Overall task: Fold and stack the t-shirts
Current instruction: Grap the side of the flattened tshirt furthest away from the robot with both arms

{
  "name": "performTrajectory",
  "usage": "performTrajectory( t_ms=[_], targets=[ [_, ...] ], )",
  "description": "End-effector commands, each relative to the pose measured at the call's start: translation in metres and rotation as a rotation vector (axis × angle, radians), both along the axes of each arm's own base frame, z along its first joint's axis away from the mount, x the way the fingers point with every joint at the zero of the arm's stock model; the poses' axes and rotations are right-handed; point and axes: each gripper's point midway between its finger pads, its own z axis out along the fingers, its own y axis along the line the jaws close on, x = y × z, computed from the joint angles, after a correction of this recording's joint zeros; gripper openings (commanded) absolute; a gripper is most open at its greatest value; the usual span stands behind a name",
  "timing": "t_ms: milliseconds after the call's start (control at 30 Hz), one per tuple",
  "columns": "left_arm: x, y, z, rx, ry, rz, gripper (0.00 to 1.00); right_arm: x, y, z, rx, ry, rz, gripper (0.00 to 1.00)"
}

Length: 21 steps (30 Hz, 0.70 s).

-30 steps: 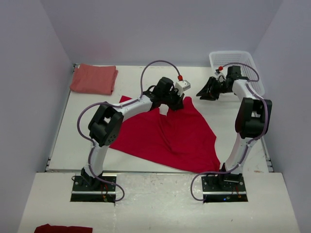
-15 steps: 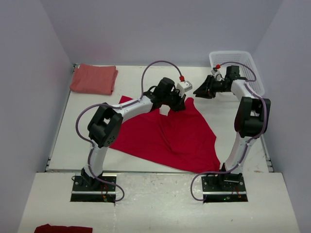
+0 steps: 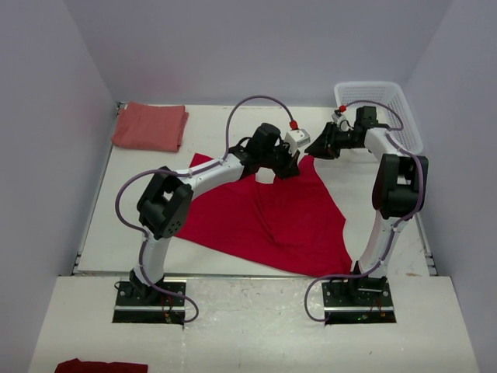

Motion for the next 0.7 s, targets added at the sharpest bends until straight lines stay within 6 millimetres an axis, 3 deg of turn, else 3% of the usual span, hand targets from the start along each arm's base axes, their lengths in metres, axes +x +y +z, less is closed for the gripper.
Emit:
performTrajectory(
  t_ms=[0, 667],
  targets=[
    [-0.005, -0.005, 0.033, -0.059, -0.065, -0.04, 0.0, -0.002, 0.006, 0.015, 0.023, -0.045, 0.03, 0.35],
    [-0.002, -0.007, 0.02, -0.041, -0.049, -0.039, 0.0, -0.022, 0.024, 0.024, 0.006, -0.069, 0.086, 0.28]
  ],
)
